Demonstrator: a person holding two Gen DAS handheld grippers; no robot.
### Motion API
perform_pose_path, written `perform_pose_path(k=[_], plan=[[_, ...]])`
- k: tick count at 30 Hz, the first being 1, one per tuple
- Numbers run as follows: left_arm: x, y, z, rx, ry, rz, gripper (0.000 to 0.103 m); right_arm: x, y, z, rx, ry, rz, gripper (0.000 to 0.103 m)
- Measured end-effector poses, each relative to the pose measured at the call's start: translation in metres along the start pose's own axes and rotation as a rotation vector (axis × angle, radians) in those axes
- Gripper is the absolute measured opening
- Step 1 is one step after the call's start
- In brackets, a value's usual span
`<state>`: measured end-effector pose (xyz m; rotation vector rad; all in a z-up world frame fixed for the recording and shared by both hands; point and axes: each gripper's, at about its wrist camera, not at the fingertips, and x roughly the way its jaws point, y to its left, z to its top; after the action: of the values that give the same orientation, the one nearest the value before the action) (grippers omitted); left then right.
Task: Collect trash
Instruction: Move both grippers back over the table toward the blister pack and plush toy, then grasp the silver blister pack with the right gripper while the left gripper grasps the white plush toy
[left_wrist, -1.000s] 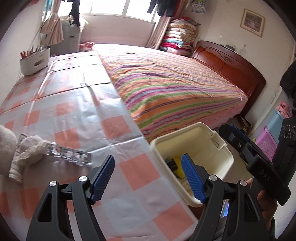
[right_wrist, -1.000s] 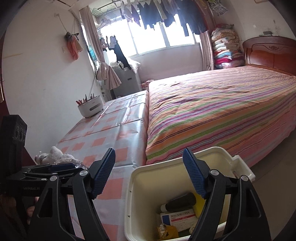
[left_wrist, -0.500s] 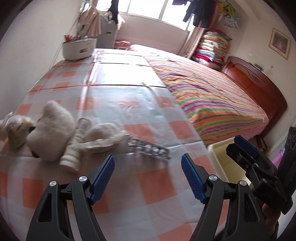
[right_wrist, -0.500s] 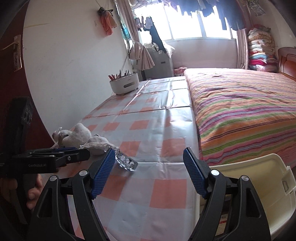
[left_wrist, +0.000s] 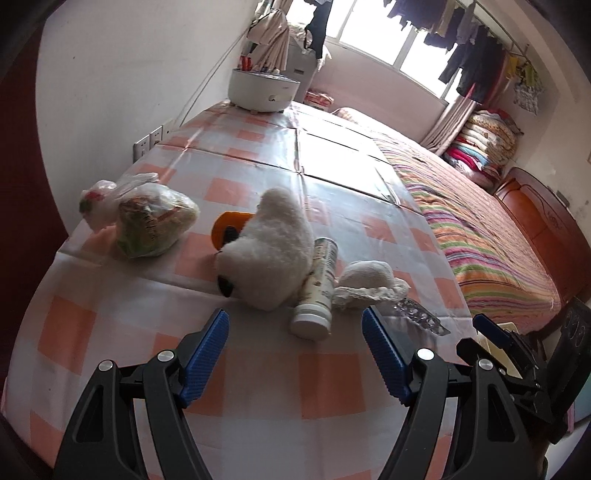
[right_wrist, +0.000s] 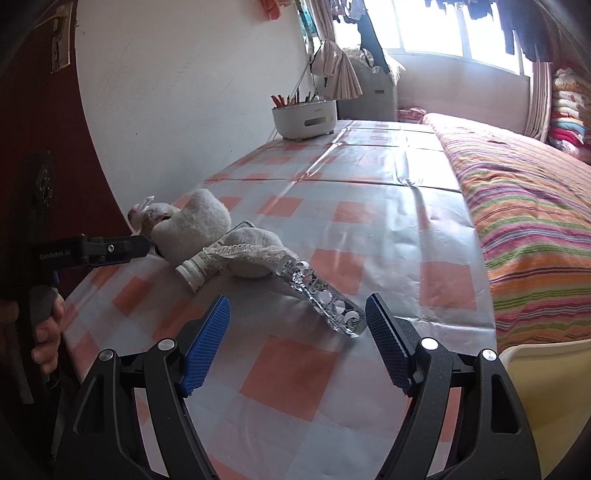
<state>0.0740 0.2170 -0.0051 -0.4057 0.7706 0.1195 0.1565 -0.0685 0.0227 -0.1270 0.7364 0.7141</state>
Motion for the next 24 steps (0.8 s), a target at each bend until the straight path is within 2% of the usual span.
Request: perform_pose_path(k=[9,13,19,21,23,24], plan=[[0.012,0.028,0.002,-0.061,0.024,0.009,0.072,0.026,0.01,0.007,-0.046,0.072,0.011,0.072],[0.02,0.033,0.005,-0.082,0.041,0.003,0.072,0.036,0.007,0.009,-0.04,0.11,0.01,0.06],[0.034,0.04,0.01,-0.121,0.063,-0.016,0.072,0.05,0.007,0.011,-0.035,0.159,0.0,0.048],[0.038,0.04,0.012,-0.127,0.069,-0.019,0.072,0.053,0.005,0.011,-0.022,0.173,0.001,0.041],[0.041,0.041,0.014,-0.136,0.075,-0.028,0.072,0.056,0.004,0.009,-0.015,0.189,0.006,0.026],[0.043,0.042,0.015,-0.143,0.079,-0.033,0.072,0.057,0.004,0.009,-0.014,0.196,0.008,0.022]])
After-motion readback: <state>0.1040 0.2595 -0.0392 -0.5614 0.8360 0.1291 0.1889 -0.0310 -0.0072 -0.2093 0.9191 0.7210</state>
